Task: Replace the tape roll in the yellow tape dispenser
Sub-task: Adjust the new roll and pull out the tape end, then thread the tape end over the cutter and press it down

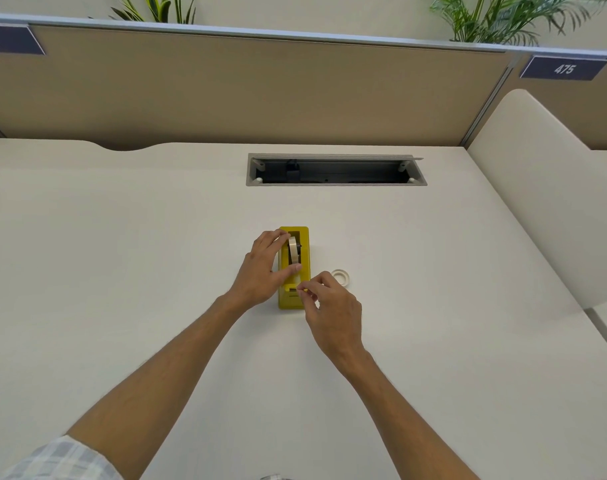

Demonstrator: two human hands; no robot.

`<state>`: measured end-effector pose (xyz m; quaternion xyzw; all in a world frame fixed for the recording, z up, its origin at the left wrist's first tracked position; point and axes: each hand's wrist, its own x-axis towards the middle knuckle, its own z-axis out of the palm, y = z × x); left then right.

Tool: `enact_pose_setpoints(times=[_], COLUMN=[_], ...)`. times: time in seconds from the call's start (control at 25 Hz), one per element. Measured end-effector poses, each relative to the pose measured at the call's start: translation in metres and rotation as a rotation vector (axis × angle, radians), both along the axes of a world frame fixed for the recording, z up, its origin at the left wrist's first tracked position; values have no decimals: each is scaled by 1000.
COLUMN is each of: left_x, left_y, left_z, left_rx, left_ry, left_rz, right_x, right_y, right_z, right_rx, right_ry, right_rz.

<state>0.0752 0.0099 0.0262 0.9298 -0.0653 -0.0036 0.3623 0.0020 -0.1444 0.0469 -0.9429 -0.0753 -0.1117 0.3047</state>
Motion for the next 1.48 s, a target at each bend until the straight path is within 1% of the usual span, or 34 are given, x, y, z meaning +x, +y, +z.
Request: enact_pose_setpoints(times=[0.48,0.8,1.08,1.36,1.48], left_x=[1,1,1,6,6], left_y=[-3,-2,-2,2,3], left_z=[7,5,4,2,0], left_rx=[-54,-10,-45,-55,-76], left_ry=[16,-10,32,-68,-77], left_rz=[13,-4,-1,-9,2], right_x=[-1,0,0,1,4], right_y=[-1,-2,-3,-3,-3], right_z=[1,1,2,4,9], right_rx=[13,2,10,7,-7], right_ry=[-7,-4,-8,-34,-46], right_rz=[7,7,-3,1,1])
